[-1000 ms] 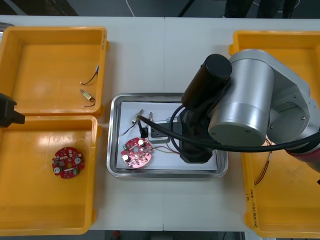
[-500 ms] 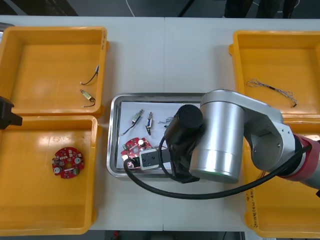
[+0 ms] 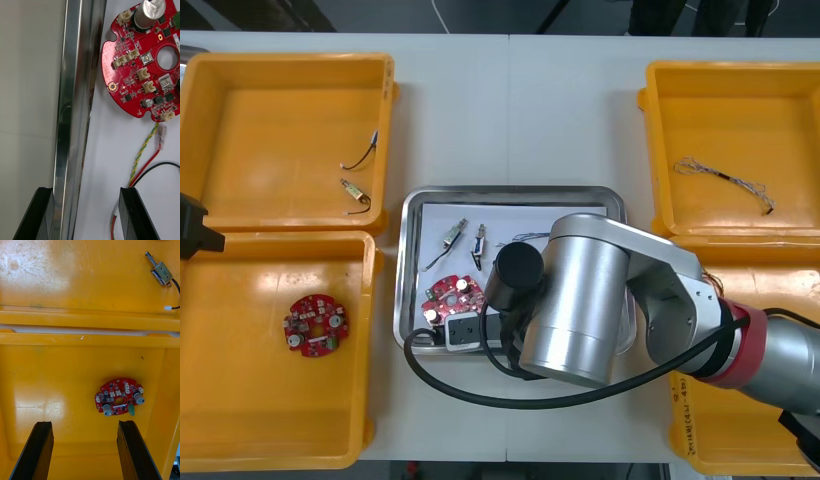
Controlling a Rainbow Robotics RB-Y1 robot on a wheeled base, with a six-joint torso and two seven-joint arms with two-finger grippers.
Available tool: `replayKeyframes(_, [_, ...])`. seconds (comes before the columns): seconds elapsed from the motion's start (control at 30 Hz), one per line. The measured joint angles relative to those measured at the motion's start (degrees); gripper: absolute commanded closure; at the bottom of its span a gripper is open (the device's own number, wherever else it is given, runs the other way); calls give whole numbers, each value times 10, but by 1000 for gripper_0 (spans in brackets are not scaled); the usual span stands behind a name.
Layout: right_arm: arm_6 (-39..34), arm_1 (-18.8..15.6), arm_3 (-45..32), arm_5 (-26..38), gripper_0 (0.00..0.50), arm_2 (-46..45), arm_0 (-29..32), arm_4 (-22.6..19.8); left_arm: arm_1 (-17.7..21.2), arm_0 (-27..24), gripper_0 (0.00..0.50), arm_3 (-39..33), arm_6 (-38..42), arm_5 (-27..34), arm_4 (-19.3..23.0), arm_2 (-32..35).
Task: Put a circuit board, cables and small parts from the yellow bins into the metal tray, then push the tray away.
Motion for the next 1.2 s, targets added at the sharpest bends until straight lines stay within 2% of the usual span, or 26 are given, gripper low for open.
replayKeyframes(0.13, [-31,20,9,16,0,0,17,16,0,0,0,0,0,0,0,0])
replayKeyframes(0.3, [-79,24,10,18,0,9,29,28,0,0,0,0,0,0,0,0])
replayKeyframes(0.53, [-80,24,12,18,0,31,29,60,0,0,0,0,0,0,0,0])
replayKeyframes(0.77, [-80,24,40,-28,0,40,29,65,0,0,0,0,0,0,0,0])
replayKeyframes(1.07, [-81,24,46,-32,2,42,29,66,0,0,0,0,0,0,0,0])
replayKeyframes(1.1, [-81,24,46,-32,56,42,29,66,0,0,0,0,0,0,0,0])
replayKeyframes(1.17, [-81,24,46,-32,347,42,29,66,0,0,0,0,0,0,0,0])
replayKeyframes(1.2, [-81,24,46,-32,385,42,29,66,0,0,0,0,0,0,0,0])
